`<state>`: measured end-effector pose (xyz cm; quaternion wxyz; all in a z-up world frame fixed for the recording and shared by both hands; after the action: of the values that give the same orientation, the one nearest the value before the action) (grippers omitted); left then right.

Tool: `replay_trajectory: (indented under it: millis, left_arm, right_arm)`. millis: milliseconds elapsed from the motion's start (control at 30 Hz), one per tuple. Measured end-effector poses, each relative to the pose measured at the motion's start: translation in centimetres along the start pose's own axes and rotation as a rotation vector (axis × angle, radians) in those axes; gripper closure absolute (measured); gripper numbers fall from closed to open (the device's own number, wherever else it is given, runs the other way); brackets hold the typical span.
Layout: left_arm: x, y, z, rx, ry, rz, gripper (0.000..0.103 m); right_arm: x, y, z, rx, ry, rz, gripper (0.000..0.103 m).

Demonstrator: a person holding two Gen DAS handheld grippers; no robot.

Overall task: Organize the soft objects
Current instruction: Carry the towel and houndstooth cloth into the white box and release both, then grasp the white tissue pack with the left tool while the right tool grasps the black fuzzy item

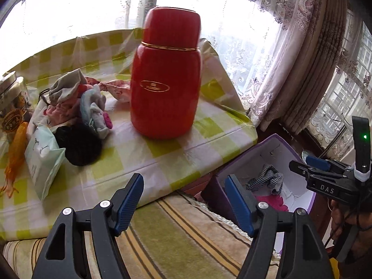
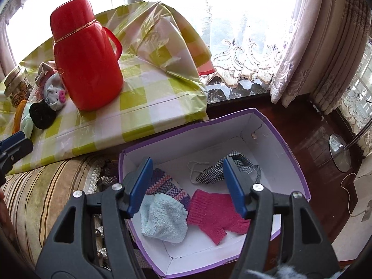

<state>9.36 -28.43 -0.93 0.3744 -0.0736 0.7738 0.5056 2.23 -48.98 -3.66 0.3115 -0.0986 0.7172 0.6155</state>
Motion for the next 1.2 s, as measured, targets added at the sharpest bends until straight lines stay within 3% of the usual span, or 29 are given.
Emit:
replay_trajectory:
  millis: [433, 667, 1000, 1200]
  left_arm:
    - [-2.2, 2.2, 11.9, -0.110, 0.203, -0.057, 0.029]
    - [-3.4, 2.7, 17.8, -0.161, 0.328, -0.079, 0.020]
    - [-2.1, 0.6, 25.8, -0.188, 0.630, -0.044, 0.013]
    - [0.1, -2.4, 27.6, -0.154, 0.778, 0.023, 0.012]
  right_arm:
    - [-0.7, -0.8, 7.7, -0.084, 0.122, 0.030, 0.035]
    - [-0.6, -0.9, 11.4, -0.147, 0.174, 0.037, 0.033]
    - [-0.5, -1.2, 14.9, -0.215, 0.224, 0.047, 0.031]
    - [-1.4, -1.1, 17.1, -0.243, 0.241, 0.030, 0.027]
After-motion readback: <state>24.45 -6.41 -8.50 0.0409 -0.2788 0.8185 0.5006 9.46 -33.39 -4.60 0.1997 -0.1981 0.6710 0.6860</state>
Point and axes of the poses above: each gripper's, at about its wrist camera, not at the fingertips, and y roughly against the way its jaws point, z to its left, x to its underside, the point moved 10 cm from there along -y, roughly the way its jaws point, and after that the axes turned 2 degrees about x, right-handed, at the moved point
